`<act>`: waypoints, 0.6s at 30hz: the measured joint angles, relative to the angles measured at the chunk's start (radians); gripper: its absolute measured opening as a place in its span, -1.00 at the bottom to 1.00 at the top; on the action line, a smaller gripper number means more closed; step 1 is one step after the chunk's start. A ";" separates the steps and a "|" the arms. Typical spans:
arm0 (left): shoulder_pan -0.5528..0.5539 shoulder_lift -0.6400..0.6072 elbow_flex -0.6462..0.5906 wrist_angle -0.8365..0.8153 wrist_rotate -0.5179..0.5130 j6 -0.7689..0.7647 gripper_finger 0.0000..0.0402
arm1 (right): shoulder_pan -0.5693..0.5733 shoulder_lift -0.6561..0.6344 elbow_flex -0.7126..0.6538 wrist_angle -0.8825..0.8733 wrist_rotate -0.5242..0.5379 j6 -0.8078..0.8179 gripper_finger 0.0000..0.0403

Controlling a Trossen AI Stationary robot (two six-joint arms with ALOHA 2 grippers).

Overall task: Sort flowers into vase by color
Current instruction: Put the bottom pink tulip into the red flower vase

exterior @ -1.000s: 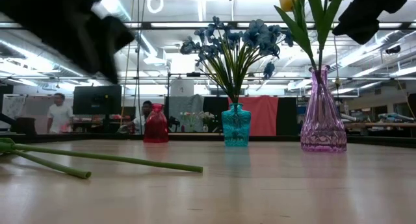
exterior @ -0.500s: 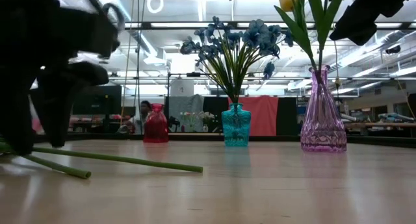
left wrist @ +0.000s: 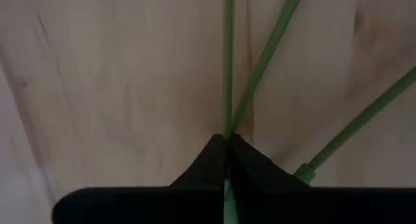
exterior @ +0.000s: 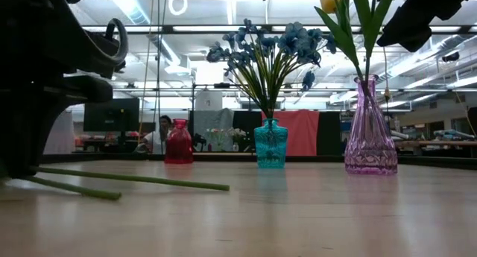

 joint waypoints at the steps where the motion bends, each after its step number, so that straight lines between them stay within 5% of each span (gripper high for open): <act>1: 0.000 0.000 0.004 -0.007 0.001 -0.006 -0.94 | 0.000 0.000 0.000 0.005 -0.016 0.001 -0.30; 6: 0.000 -0.001 0.090 -0.101 0.006 -0.015 -0.89 | 0.015 -0.002 0.018 0.118 -0.193 0.014 -0.30; 11: 0.000 -0.008 0.235 -0.171 -0.003 0.023 -0.92 | 0.034 0.001 0.054 0.129 -0.230 0.010 -0.30; 18: -0.001 -0.008 0.419 -0.403 -0.237 0.061 -0.92 | 0.058 -0.002 0.116 0.186 -0.190 -0.084 -0.30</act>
